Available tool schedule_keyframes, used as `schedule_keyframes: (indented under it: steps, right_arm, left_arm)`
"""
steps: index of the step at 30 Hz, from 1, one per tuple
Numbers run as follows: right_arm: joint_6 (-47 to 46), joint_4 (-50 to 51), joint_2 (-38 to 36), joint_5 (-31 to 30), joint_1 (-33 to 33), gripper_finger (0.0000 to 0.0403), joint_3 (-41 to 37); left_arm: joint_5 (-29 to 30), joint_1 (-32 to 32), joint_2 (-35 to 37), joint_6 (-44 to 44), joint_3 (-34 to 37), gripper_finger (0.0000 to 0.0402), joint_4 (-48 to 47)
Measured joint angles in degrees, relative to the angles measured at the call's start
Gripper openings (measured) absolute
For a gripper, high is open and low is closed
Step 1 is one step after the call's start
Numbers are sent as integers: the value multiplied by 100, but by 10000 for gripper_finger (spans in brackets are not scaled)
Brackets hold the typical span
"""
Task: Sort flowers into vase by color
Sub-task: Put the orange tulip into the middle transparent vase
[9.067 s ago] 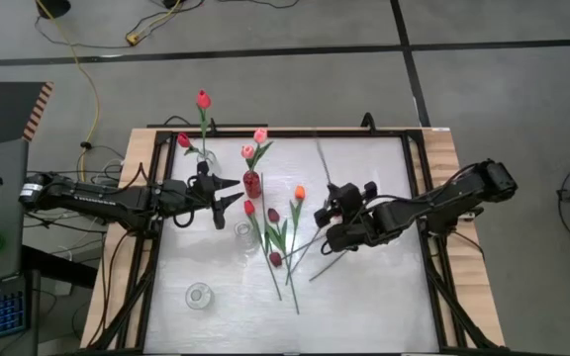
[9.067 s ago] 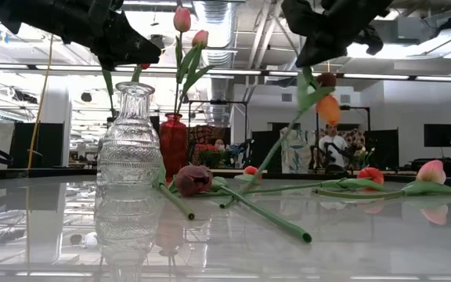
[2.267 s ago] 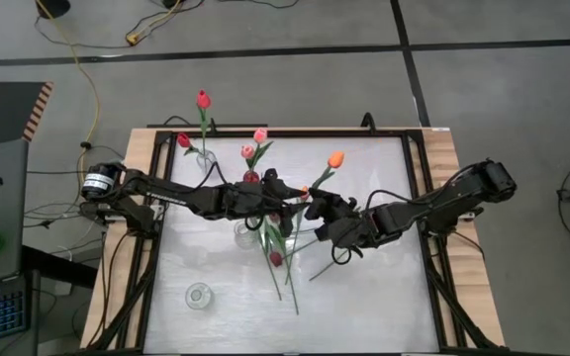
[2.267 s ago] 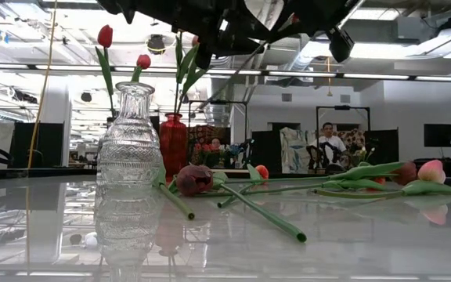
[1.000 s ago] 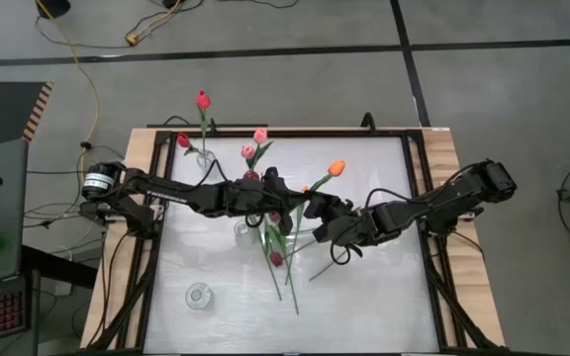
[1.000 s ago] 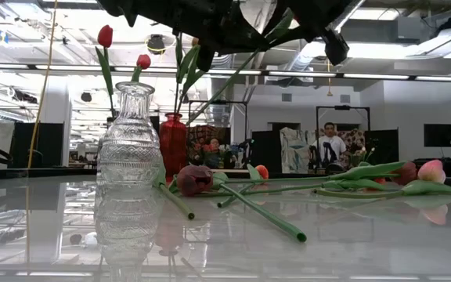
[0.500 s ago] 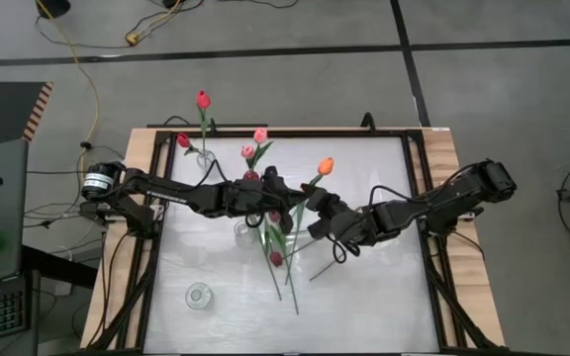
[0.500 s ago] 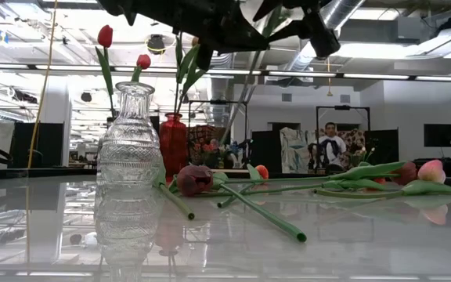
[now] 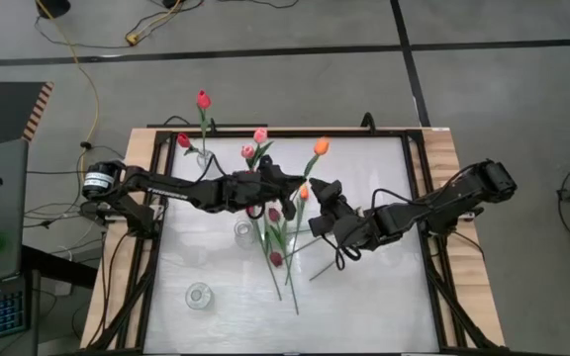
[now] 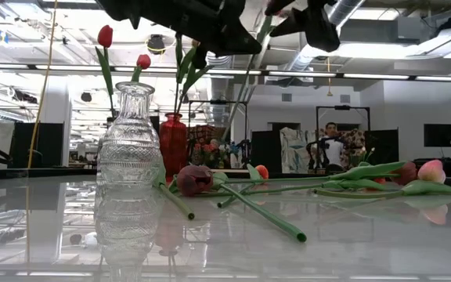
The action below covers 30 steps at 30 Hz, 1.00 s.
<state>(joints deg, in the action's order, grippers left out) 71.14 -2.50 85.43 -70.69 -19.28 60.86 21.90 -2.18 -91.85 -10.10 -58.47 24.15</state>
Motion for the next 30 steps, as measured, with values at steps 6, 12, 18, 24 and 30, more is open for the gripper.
schedule_keyframes:
  steps: [6, 12, 18, 24, 30]
  right_arm:
    - [-584, 5, 0, -341, -183, 215, 0]
    - [-1021, 59, -35, -929, -222, 214, 2]
    - [-1427, 167, -203, -1192, -143, 214, 2]
    - [-2103, 533, -507, -1192, -78, 214, 4]
    - [-2944, 1102, -813, -1189, -34, 214, 4]
  left_arm:
    - [1, -176, 134, 240, 4, 2, 100]
    - [5, -104, 663, 817, 6, 2, 80]
    - [182, 306, 1390, 1273, 6, 1, -389]
    - [475, 975, 1866, 1665, 82, 0, -402]
    - [1067, 1671, 2147, 1810, 341, 0, -431]
